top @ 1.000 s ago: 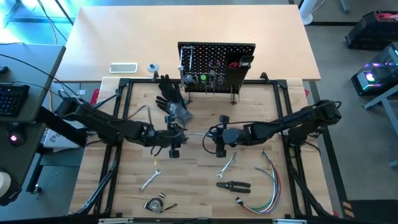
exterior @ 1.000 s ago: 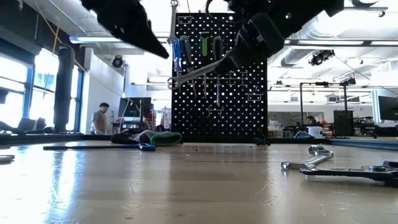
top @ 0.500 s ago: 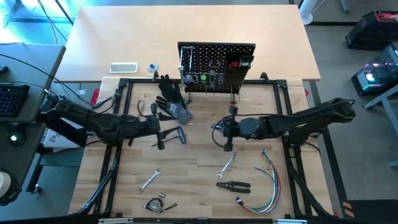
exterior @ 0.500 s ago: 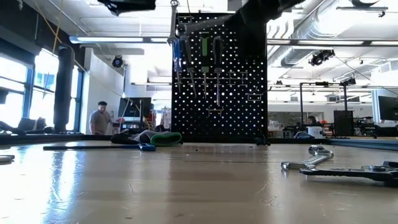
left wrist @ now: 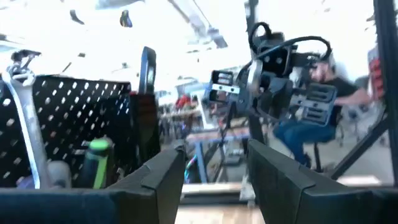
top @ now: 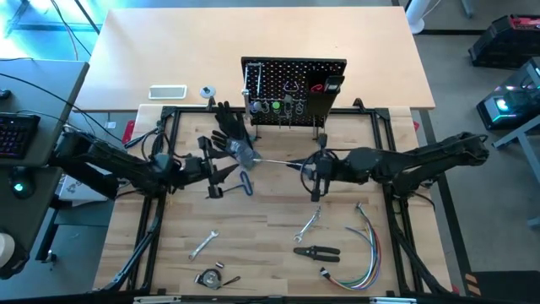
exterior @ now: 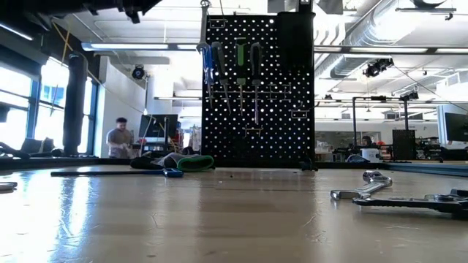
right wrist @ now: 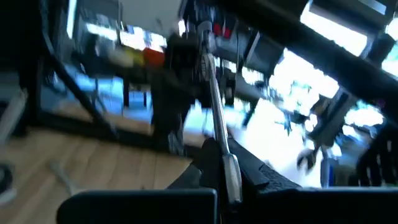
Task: Hang tools onto peg board
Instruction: Hang the silver wrench on the pegboard
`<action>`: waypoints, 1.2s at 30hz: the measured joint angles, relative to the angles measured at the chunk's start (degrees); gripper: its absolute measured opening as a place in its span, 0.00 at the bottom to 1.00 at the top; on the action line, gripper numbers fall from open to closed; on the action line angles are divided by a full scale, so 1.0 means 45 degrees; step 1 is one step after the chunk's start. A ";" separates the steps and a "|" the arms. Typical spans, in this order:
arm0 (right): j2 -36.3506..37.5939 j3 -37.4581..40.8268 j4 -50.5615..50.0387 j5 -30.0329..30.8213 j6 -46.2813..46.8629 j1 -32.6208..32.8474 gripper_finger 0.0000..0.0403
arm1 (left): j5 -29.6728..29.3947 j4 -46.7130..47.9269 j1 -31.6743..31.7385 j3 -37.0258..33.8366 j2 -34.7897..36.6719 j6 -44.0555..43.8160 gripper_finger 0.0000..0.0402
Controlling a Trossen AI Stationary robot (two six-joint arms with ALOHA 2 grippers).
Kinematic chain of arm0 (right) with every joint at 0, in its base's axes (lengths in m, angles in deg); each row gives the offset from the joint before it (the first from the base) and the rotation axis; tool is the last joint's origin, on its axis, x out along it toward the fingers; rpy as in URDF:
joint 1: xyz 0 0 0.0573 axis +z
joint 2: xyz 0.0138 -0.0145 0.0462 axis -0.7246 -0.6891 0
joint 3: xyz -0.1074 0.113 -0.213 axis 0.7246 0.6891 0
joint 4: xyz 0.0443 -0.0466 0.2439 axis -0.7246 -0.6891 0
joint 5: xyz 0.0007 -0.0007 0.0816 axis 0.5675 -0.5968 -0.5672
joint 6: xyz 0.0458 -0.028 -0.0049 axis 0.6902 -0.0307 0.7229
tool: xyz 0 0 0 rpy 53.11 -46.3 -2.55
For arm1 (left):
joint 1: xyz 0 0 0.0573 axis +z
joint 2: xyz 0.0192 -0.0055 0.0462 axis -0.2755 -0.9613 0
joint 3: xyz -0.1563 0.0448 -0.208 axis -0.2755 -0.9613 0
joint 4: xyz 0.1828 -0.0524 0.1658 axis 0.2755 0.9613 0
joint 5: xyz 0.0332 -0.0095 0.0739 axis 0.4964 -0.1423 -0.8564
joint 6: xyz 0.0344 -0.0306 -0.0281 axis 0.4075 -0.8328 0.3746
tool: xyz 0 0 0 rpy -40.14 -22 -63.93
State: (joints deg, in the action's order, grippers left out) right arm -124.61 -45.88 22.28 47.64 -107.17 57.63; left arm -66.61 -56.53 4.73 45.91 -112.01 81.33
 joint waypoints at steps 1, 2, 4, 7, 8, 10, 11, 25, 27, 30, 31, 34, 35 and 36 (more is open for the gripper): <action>-0.0002 0.0000 0.0391 -0.0213 -0.0127 -0.0029 0.00 | 0.0288 -0.0472 0.0089 0.0033 -0.0260 0.0001 0.41; -0.0015 0.0000 0.0761 -0.0402 -0.0241 -0.0068 0.00 | 0.0585 -0.0916 0.0190 0.0086 -0.0557 0.0007 0.41; -0.0078 0.0000 0.1471 -0.0729 -0.0414 -0.0115 0.00 | 0.1111 -0.1801 0.0365 0.0223 -0.1210 0.0033 0.41; -0.0136 0.0000 0.2191 -0.1227 -0.0505 -0.0214 0.00 | 0.1627 -0.3013 0.0533 0.0660 -0.2277 0.0297 0.41; -0.0187 0.0000 0.2503 -0.1335 -0.0501 -0.0251 0.00 | 0.1777 -0.3308 0.0539 0.0814 -0.2608 0.0388 0.41; -0.0271 -0.0005 0.2765 -0.1426 -0.0501 -0.0265 0.00 | 0.1998 -0.3821 0.0539 0.1233 -0.3302 0.0694 0.41; -0.0364 -0.0005 0.2879 -0.1500 -0.0501 -0.0266 0.00 | 0.2025 -0.4021 0.0539 0.1467 -0.3618 0.0882 0.41; -0.0942 0.0000 0.3911 -0.2268 -0.0403 -0.0410 0.00 | 0.3847 -0.5293 0.1256 0.3949 -0.5917 0.0272 0.41; -0.1106 0.0000 0.4107 -0.2496 -0.0432 -0.0423 0.00 | 0.4296 -0.5262 0.1375 0.4260 -0.6096 -0.0063 0.41; -0.1344 0.0005 0.4465 -0.2742 -0.0488 -0.0472 0.00 | 0.4742 -0.5264 0.1447 0.4719 -0.6424 -0.0327 0.41; -0.1431 0.0005 0.4678 -0.2895 -0.0467 -0.0497 0.00 | 0.4755 -0.5258 0.1447 0.4851 -0.6523 -0.0337 0.41; -0.1714 0.0005 0.5138 -0.2977 -0.0496 -0.0493 0.00 | 0.4999 -0.5283 0.1447 0.5191 -0.6682 -0.0341 0.41; -0.1820 0.0005 0.5301 -0.3001 -0.0496 -0.0493 0.00 | 0.5252 -0.5295 0.1447 0.5260 -0.6707 -0.0356 0.41; -0.1903 0.0005 0.5437 -0.3006 -0.0501 -0.0497 0.00 | 0.5511 -0.5297 0.1444 0.5344 -0.6720 -0.0359 0.41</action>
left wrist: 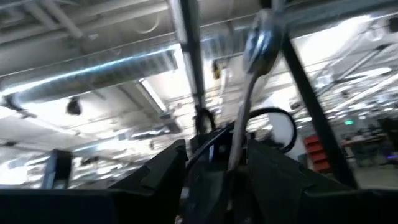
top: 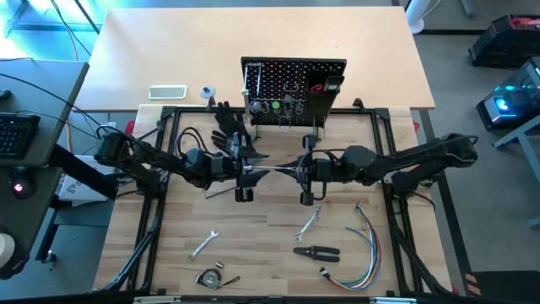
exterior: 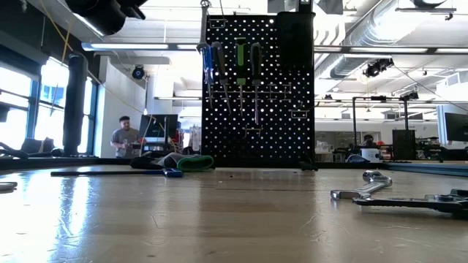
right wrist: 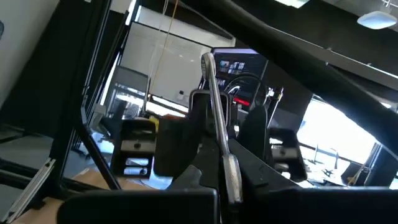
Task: Hang tools onto peg board
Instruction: Hang the silver wrench on the pegboard
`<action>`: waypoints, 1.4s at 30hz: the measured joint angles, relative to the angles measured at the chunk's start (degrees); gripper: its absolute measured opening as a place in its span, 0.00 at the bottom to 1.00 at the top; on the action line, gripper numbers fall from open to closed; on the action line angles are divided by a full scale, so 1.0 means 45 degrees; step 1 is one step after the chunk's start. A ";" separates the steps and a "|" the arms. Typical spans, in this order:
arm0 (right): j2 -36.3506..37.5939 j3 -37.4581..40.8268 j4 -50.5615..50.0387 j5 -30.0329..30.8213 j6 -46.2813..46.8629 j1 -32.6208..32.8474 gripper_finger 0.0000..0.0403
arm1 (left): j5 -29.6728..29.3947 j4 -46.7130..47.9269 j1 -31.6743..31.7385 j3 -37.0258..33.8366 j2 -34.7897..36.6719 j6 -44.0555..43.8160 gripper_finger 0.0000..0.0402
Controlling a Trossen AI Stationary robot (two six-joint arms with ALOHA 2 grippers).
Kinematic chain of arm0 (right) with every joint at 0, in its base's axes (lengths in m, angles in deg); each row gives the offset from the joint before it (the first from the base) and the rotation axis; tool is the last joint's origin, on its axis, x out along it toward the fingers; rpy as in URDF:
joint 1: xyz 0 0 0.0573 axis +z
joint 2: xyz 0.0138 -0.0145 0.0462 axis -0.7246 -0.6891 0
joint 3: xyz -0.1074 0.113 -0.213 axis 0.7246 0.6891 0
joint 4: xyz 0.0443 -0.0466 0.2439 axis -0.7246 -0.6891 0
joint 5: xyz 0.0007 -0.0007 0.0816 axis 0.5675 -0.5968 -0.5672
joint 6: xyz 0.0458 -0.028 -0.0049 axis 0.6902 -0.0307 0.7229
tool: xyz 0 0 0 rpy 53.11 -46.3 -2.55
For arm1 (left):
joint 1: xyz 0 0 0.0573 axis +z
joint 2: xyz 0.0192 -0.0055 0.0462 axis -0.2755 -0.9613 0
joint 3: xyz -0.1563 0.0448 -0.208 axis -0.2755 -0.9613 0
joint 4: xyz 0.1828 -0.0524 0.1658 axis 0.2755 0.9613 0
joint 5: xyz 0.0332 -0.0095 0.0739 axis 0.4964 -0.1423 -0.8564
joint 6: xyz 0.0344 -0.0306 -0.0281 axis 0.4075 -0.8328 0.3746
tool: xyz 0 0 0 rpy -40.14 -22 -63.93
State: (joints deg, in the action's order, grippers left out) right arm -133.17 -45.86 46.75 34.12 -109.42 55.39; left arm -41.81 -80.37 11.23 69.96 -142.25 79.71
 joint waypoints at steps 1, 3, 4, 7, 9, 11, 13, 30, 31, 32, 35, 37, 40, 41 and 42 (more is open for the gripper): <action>-0.0069 0.0000 0.0080 0.0000 -0.0001 -0.0001 0.00 | 0.0172 0.0014 -0.0002 0.0080 0.0000 -0.0007 0.41; -0.0199 0.0000 0.0273 -0.0009 -0.0005 -0.0034 0.00 | 0.0245 -0.0025 -0.0009 0.0211 0.0008 -0.0008 0.41; -0.0223 0.0000 0.0345 -0.0050 -0.0001 -0.0072 0.00 | 0.0253 -0.0034 -0.0007 0.0251 0.0015 -0.0012 0.41; -0.0292 0.0000 0.0793 -0.0297 0.0046 -0.0166 0.00 | 0.0268 0.0013 -0.0002 0.0284 0.0005 -0.0165 0.40; -0.0308 0.0000 0.0939 -0.0443 0.0106 -0.0201 0.00 | 0.0268 0.0032 0.0010 0.0293 0.0005 -0.0345 0.38; -0.0312 0.0000 0.1019 -0.0525 0.0107 -0.0244 0.00 | 0.0440 0.0047 0.0053 0.0293 0.0005 -0.0478 0.34; -0.0309 0.0000 0.1020 -0.0538 0.0176 -0.0246 0.00 | 0.0871 0.0041 0.0071 0.0293 0.0005 -0.0628 0.28; -0.0389 0.0000 0.0904 -0.0640 0.0763 -0.0492 0.00 | 0.1337 -0.0215 0.0085 0.0293 0.0005 -0.0770 0.09; -0.0389 0.0000 0.0843 -0.0641 0.0769 -0.0492 0.00 | 0.1347 -0.0217 0.0088 0.0293 0.0005 -0.0770 0.09; -0.0389 -0.0001 0.0738 -0.0644 0.0772 -0.0492 0.00 | 0.1372 -0.0220 0.0090 0.0293 0.0005 -0.0765 0.09; -0.0542 0.0000 0.0664 -0.0606 0.0978 -0.0497 0.00 | 0.1424 -0.0264 0.0085 0.0293 0.0005 -0.0760 0.09; -0.0786 0.0000 0.0720 -0.0579 0.1158 -0.0538 0.00 | 0.1450 -0.0260 0.0085 0.0293 0.0010 -0.0765 0.09; -0.1127 0.0000 0.0848 -0.0432 0.1122 -0.0574 0.00 | 0.1473 -0.0238 0.0074 0.0293 0.0010 -0.0774 0.09; -0.1164 0.0007 0.0996 -0.0424 0.1061 -0.0574 0.00 | 0.1470 -0.0178 0.0071 0.0295 0.0011 -0.0774 0.09; -0.1166 0.0008 0.1157 -0.0430 0.1035 -0.0569 0.00 | 0.1462 -0.0062 0.0076 0.0304 0.0024 -0.0774 0.09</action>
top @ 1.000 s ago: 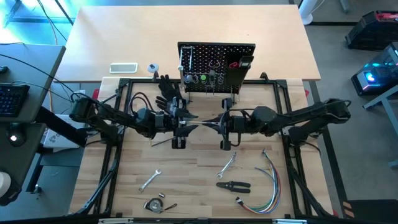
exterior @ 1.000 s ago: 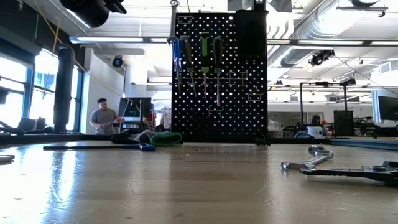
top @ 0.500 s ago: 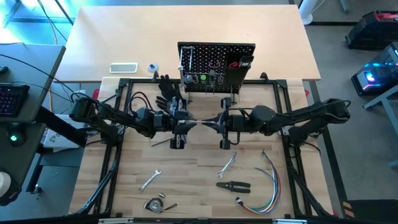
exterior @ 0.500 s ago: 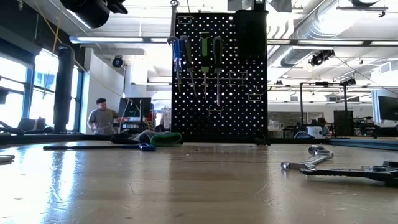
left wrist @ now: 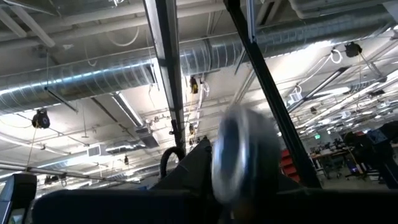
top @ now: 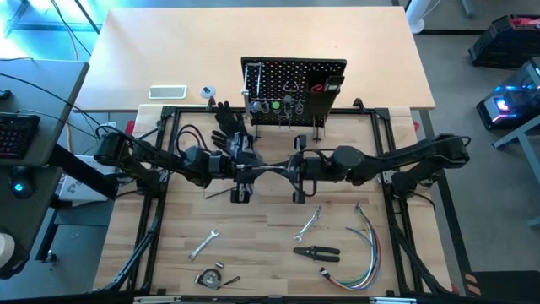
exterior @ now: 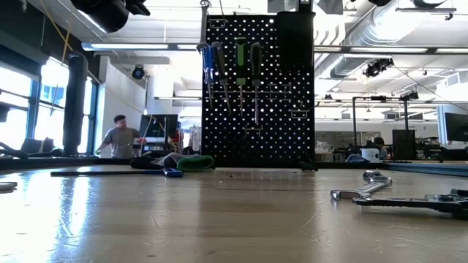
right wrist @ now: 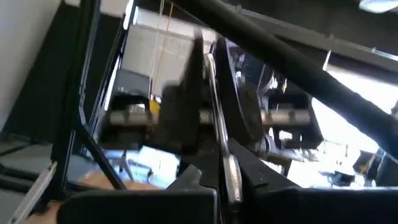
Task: Hang tools onto peg board
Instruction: Hang the silver wrench on the pegboard
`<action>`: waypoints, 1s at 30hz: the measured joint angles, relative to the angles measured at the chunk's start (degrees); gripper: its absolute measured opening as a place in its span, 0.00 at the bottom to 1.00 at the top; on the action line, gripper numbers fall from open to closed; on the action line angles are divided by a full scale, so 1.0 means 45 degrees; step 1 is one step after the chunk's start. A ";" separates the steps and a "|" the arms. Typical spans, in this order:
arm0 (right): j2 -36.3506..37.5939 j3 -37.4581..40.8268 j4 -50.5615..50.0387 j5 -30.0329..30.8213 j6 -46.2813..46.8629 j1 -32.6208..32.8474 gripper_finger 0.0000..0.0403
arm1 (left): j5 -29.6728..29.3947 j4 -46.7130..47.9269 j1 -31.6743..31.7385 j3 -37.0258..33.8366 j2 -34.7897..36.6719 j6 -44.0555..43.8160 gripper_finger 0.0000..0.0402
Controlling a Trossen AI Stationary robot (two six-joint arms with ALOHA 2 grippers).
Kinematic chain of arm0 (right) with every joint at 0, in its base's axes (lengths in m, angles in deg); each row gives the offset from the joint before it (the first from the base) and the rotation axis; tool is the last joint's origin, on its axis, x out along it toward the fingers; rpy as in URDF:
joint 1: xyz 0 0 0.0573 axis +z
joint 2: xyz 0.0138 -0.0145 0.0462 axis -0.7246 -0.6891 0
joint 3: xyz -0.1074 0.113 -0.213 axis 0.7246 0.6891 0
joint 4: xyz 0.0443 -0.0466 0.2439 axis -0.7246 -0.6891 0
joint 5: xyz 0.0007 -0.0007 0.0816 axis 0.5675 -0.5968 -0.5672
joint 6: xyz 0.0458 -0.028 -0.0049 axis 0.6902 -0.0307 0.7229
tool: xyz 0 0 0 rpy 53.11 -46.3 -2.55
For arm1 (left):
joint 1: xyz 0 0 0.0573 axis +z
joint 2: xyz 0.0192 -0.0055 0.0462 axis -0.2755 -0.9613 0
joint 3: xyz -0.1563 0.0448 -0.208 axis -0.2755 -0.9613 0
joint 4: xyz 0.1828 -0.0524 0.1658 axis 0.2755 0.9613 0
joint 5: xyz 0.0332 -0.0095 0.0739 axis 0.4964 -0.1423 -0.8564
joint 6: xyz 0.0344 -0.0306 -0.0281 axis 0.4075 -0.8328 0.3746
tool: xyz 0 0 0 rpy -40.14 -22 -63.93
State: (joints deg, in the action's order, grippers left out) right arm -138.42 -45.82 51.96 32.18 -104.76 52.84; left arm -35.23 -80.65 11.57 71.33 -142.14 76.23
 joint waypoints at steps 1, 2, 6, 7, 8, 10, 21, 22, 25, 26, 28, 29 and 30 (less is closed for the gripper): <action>0.0002 -0.0002 0.0196 -0.0053 -0.0005 0.0000 0.00 | -0.0015 0.0096 0.0005 0.0004 0.0000 0.0000 0.09; 0.0027 0.0000 0.0303 -0.0119 -0.0037 -0.0012 0.00 | -0.0048 0.0154 0.0005 0.0004 0.0000 -0.0005 0.09; 0.0207 0.0001 0.0231 -0.0139 -0.0370 -0.0001 0.00 | -0.0037 0.0271 0.0010 0.0004 0.0000 -0.0146 0.09; 0.0274 0.0001 0.0172 -0.0157 -0.0369 0.0002 0.00 | -0.0040 0.0283 0.0010 0.0004 0.0000 -0.0182 0.09; 0.0297 0.0001 0.0211 -0.0176 -0.0374 0.0004 0.00 | -0.0038 0.0280 0.0010 0.0004 0.0000 -0.0194 0.09; 0.0340 0.0001 0.0231 -0.0187 -0.0415 0.0025 0.00 | -0.0038 0.0280 0.0010 0.0004 0.0000 -0.0185 0.09; 0.0389 0.0001 0.0321 -0.0114 -0.0709 0.0256 0.00 | 0.0069 0.0459 0.0025 -0.0001 0.0000 -0.0122 0.09; 0.0389 0.0001 0.0310 -0.0114 -0.0701 0.0252 0.00 | 0.0070 0.0451 0.0051 -0.0005 0.0000 -0.0125 0.08; 0.0403 -0.0003 0.0188 -0.0109 -0.0555 0.0228 0.00 | 0.0064 0.0444 0.0063 -0.0011 0.0000 -0.0194 0.07; 0.0403 -0.0004 0.0140 -0.0119 -0.0489 0.0204 0.00 | 0.0064 0.0440 0.0068 -0.0016 0.0000 -0.0192 0.07; 0.0413 -0.0008 0.0056 -0.0147 -0.0266 0.0151 0.00 | 0.0049 0.0434 0.0064 -0.0017 -0.0005 -0.0101 0.06; 0.0418 -0.0018 0.0009 -0.0145 -0.0244 0.0138 0.00 | 0.0039 0.0430 0.0068 -0.0021 -0.0005 -0.0072 0.06; 0.0423 -0.0023 -0.0011 -0.0140 -0.0248 0.0135 0.00 | 0.0022 0.0425 0.0068 -0.0021 -0.0005 -0.0044 0.05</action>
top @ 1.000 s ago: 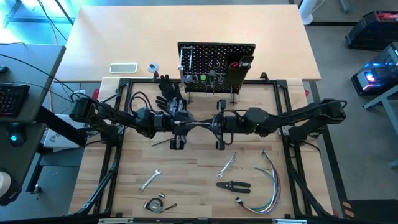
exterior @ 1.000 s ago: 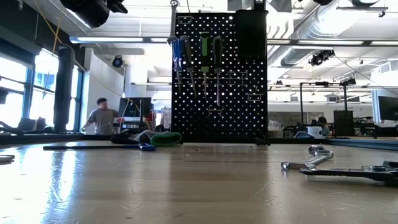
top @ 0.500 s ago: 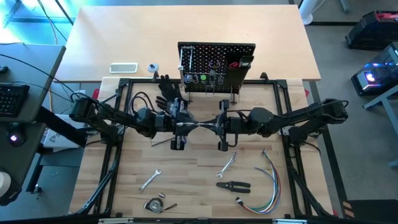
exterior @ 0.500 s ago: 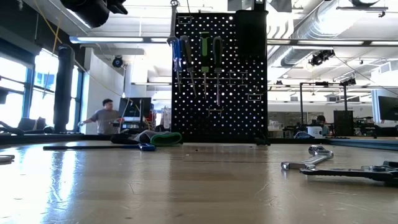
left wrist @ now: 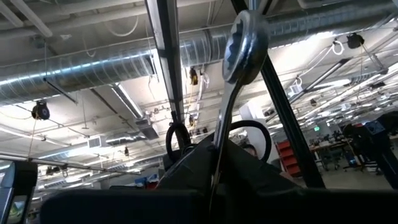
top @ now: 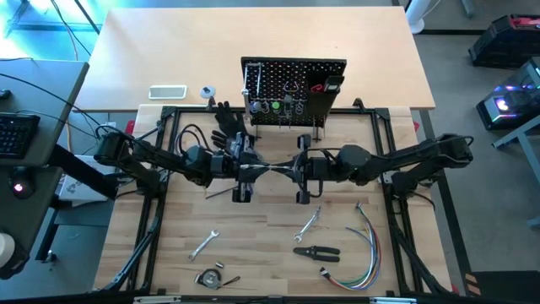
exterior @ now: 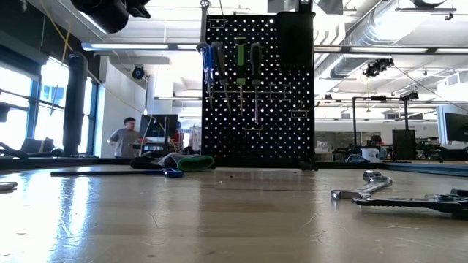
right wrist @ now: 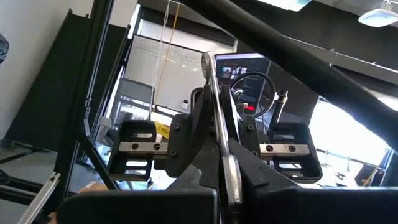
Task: Hang tools onto peg board
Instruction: Hang the silver wrench on the pegboard
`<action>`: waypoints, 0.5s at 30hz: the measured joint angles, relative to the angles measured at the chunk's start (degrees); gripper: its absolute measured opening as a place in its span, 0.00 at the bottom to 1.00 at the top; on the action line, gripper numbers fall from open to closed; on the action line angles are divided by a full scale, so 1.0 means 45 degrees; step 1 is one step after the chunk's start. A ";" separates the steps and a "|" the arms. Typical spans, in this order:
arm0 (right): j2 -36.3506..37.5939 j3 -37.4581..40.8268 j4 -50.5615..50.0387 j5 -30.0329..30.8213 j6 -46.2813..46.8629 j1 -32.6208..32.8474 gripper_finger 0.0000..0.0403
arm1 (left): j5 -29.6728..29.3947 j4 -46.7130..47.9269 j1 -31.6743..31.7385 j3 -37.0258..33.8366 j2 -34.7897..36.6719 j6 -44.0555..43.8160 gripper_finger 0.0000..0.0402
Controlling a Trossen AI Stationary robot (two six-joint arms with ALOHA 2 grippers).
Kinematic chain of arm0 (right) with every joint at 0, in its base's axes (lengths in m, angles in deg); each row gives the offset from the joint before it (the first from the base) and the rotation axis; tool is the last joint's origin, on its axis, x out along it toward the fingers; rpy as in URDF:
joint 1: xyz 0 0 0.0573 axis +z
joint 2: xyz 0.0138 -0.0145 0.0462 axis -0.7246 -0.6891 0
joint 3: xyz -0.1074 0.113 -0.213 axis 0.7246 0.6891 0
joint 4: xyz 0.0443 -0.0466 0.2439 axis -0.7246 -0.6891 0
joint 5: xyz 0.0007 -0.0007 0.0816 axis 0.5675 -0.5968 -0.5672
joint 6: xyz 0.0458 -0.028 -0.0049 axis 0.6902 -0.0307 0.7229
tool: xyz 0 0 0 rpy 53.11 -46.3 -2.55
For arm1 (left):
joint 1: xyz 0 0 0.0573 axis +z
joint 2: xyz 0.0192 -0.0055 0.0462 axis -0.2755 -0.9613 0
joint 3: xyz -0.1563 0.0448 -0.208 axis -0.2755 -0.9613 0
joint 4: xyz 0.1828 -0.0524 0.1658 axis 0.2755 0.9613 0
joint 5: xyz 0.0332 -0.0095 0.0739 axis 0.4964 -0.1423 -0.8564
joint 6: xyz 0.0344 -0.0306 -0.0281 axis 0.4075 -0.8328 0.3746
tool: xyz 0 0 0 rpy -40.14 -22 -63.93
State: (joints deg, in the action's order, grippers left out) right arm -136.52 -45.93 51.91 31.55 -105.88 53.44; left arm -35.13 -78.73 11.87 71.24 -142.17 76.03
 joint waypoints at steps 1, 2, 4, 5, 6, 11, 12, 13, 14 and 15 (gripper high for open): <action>0.0000 0.0000 -0.0001 0.0006 0.0000 0.0000 0.00 | -0.0016 0.0009 0.0000 0.0000 0.0000 0.0001 0.03; 0.0000 0.0000 -0.0004 0.0011 0.0000 0.0000 0.00 | -0.0016 0.0033 0.0000 0.0000 0.0000 0.0001 0.02; 0.0000 0.0000 -0.0027 0.0011 0.0000 0.0005 0.00 | -0.0011 0.0044 0.0000 0.0000 0.0000 0.0003 0.02; 0.0000 0.0000 -0.0041 0.0011 0.0000 0.0005 0.01 | -0.0011 0.0052 0.0000 0.0000 0.0000 -0.0001 0.02; 0.0000 0.0000 -0.0061 0.0011 0.0011 0.0000 0.01 | -0.0011 0.0054 0.0000 0.0000 0.0000 -0.0005 0.02; 0.0000 -0.0003 -0.0871 0.0334 0.0012 0.0005 0.08 | 0.0001 0.0727 0.0000 -0.0005 0.0167 0.0041 0.01; 0.0027 0.0000 -0.1181 0.0535 -0.0001 0.0003 0.10 | -0.0013 0.1112 0.0007 -0.0005 0.0274 0.0136 0.01; 0.0070 0.0000 -0.1457 0.0816 -0.0015 0.0033 0.12 | -0.0042 0.1472 0.0011 -0.0005 0.0441 0.0235 0.01; 0.0161 0.0000 -0.1731 0.1072 -0.0016 0.0053 0.15 | -0.0133 0.1993 0.0015 -0.0005 0.0637 0.0371 0.01; 0.0254 0.0000 -0.2097 0.1303 -0.0021 0.0058 0.17 | -0.0226 0.2489 0.0025 -0.0005 0.0828 0.0473 0.01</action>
State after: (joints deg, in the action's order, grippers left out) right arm -135.38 -45.93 42.47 37.42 -105.97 53.71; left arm -36.15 -67.53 11.98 71.22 -138.44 78.16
